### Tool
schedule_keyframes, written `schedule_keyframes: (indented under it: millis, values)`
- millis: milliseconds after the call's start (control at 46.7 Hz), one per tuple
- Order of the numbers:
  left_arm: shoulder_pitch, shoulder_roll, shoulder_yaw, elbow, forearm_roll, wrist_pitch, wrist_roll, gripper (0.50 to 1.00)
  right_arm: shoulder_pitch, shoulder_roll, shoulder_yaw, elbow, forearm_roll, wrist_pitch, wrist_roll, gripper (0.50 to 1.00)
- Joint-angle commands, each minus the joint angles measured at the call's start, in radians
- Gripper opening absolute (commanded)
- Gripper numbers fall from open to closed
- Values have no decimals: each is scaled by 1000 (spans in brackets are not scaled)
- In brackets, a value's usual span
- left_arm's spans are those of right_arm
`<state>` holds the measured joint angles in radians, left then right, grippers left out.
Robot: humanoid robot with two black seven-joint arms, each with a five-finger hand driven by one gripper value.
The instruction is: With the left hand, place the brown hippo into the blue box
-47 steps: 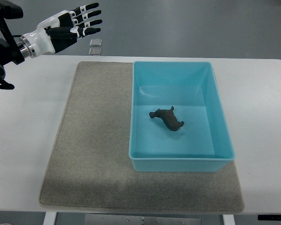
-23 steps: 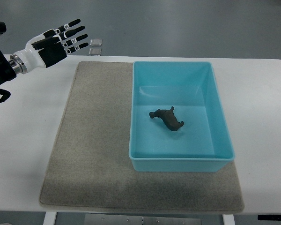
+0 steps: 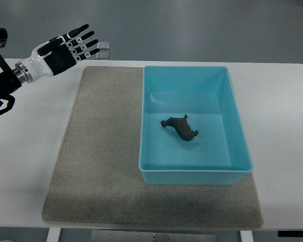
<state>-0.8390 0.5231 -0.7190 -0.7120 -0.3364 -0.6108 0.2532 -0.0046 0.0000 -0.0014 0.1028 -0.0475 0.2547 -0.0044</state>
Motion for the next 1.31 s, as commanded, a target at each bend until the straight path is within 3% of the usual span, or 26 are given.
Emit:
schedule_keyframes:
  millis: [0, 1284]
  values:
    - [0, 0, -2, 0, 0, 0, 0, 1000, 0, 0, 0, 0, 0, 0, 0, 936]
    - [-3, 3, -8, 23, 5, 0, -3, 999, 2, 0, 6, 14, 2, 14, 4, 936]
